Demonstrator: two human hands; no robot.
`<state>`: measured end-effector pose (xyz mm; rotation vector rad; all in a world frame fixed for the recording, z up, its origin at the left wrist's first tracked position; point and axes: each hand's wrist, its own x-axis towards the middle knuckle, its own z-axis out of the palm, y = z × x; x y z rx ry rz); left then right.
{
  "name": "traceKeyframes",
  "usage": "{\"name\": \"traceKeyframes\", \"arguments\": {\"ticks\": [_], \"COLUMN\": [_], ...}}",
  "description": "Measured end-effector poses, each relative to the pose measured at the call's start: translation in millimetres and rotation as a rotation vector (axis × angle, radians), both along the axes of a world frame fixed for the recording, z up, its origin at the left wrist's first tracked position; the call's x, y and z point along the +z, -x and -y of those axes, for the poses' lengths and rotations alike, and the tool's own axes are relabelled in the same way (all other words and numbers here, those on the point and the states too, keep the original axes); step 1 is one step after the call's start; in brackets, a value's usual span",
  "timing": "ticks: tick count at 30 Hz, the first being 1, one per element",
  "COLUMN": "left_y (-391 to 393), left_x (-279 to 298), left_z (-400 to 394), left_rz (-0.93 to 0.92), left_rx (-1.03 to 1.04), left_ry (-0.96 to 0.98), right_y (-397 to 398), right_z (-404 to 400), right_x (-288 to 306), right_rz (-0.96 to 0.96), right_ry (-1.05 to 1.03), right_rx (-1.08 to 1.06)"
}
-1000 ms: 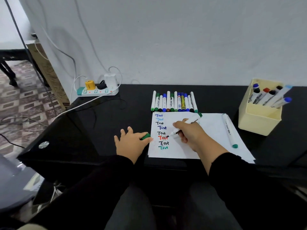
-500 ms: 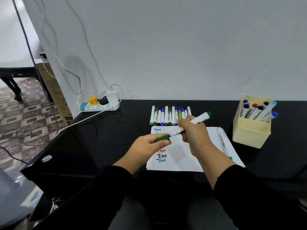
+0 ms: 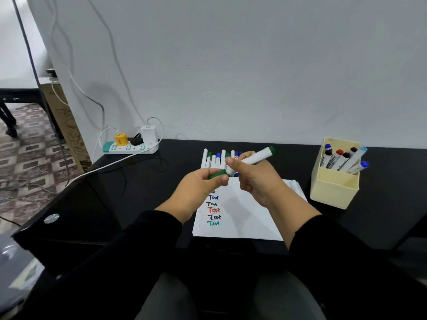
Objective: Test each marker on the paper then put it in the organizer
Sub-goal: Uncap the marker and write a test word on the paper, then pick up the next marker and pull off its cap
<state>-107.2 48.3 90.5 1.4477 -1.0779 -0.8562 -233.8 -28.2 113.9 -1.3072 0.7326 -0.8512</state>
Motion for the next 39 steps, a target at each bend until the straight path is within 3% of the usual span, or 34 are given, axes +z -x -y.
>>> {"name": "traceKeyframes", "arguments": {"ticks": [5, 9, 12, 18, 25, 32, 36, 39], "left_y": [-5, 4, 14, 20, 19, -3, -20, -36], "left_x": [14, 14, 9, 8, 6, -4, -29, -59], "left_z": [4, 8, 11, 11, 11, 14, 22, 24], "left_rz": [0.1, 0.204, 0.153, 0.219, 0.23, 0.249, 0.36, 0.686], "left_rx": [-0.102, -0.016, 0.042, 0.081, 0.074, -0.068, 0.07, 0.228], "left_ry": [0.012, 0.01, 0.006, -0.051, -0.094, -0.161, -0.332, -0.644], "right_y": [12, 8, 3, 2, 0, 1, 8, 18], "right_z": [13, 15, 13, 8, 3, 9, 17, 27], "right_x": [17, 16, 8, -8, -10, -14, -13, -16], "right_rz": [0.019, -0.029, 0.014, 0.101, 0.093, -0.015, -0.062, -0.106], "right_ry": [-0.131, -0.155, -0.231, -0.383, -0.367, -0.343, -0.249, -0.118], "right_rx": [0.043, -0.108, -0.191, -0.18, -0.18, -0.279, -0.419, -0.562]}}
